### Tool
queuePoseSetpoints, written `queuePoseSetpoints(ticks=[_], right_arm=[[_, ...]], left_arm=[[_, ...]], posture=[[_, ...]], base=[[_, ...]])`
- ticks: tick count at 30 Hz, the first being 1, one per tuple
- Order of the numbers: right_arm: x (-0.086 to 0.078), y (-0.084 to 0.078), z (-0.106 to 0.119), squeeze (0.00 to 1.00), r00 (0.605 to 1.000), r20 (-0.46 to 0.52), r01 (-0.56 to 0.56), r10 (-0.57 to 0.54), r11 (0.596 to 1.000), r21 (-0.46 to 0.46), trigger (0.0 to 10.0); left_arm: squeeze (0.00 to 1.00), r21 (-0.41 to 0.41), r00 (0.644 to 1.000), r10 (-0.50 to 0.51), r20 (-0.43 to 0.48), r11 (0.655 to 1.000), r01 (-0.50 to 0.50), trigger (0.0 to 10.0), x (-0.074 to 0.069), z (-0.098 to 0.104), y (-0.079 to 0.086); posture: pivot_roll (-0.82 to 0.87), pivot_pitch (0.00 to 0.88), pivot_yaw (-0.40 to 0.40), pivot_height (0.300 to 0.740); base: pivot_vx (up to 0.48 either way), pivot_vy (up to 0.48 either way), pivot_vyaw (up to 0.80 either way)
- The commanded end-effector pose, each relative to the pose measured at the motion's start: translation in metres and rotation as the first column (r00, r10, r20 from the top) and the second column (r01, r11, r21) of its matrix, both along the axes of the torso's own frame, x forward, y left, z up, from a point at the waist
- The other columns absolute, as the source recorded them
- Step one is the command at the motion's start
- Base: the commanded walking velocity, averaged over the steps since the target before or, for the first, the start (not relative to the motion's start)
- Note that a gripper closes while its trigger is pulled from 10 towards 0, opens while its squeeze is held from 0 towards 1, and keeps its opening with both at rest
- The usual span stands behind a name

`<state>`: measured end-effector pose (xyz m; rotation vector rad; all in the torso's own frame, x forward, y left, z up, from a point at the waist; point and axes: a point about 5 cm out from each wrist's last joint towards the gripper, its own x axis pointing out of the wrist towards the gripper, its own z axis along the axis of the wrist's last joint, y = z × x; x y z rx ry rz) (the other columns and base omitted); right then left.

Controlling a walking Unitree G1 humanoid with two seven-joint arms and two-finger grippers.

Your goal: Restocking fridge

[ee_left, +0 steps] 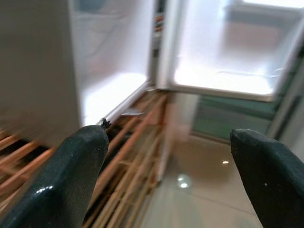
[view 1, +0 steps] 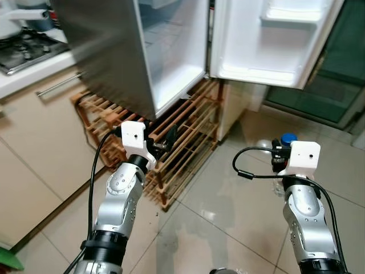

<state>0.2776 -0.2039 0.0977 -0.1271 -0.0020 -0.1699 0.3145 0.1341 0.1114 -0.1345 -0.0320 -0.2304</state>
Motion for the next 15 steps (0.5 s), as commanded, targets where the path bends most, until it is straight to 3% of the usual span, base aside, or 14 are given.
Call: queuePoseSetpoints(ticks=[1,3,5,7,8,9,11,15], right_arm=[[0.000,0.003,0.007,0.00,0.999,0.043,-0.010,0.010,1.000,-0.013,10.0],[-0.003,0.001,0.006,0.00,0.999,0.042,-0.003,0.003,1.000,-0.013,10.0],[-0.007,-0.002,0.003,0.00,0.999,0.040,0.006,-0.005,1.000,-0.016,10.0],[-0.011,-0.004,0.000,0.00,0.999,0.035,0.012,-0.012,1.000,-0.007,10.0],[-0.011,-0.004,0.000,0.00,0.999,0.035,0.012,-0.012,1.000,-0.007,10.0],[-0.013,-0.003,-0.001,0.00,0.999,0.034,0.013,-0.013,1.000,0.001,10.0],[-0.013,0.000,0.000,0.00,0.999,0.037,0.010,-0.010,1.000,0.002,10.0],[-0.012,0.002,0.001,0.00,0.999,0.046,0.013,-0.014,1.000,0.006,10.0]], left_arm=[[0.00,-0.007,0.976,0.192,-0.101,0.981,-0.194,10.0,-0.004,-0.020,0.040],[0.00,0.014,0.955,0.266,-0.130,0.964,-0.267,10.0,-0.011,-0.028,0.057],[0.00,0.070,0.972,0.222,-0.070,0.974,-0.218,10.0,-0.018,-0.022,0.054],[0.00,0.103,0.990,0.141,0.000,0.985,-0.140,10.0,-0.019,-0.010,0.037],[0.00,0.103,0.990,0.141,0.000,0.985,-0.140,10.0,-0.019,-0.010,0.037],[0.00,0.119,0.995,0.082,0.052,0.989,-0.088,10.0,-0.016,0.000,0.024],[0.00,0.094,0.996,0.000,0.087,0.996,-0.008,10.0,-0.014,0.007,0.009],[0.00,0.083,0.981,-0.130,0.142,0.989,0.119,10.0,-0.015,0.020,-0.012]], posture=[[-0.14,0.000,0.080,0.740],[-0.14,0.000,0.082,0.740],[-0.14,0.000,0.074,0.740],[-0.13,0.000,0.069,0.740],[-0.13,0.000,0.069,0.740],[-0.13,0.000,0.072,0.740],[-0.14,0.000,0.076,0.740],[-0.14,0.000,0.087,0.740]], base=[[0.000,0.000,-0.77],[0.000,0.000,-0.77],[0.000,0.000,-0.77],[0.000,0.000,-0.77],[0.000,0.000,-0.77],[0.000,0.000,-0.77],[0.000,0.000,-0.77],[0.396,-0.267,-0.77]])
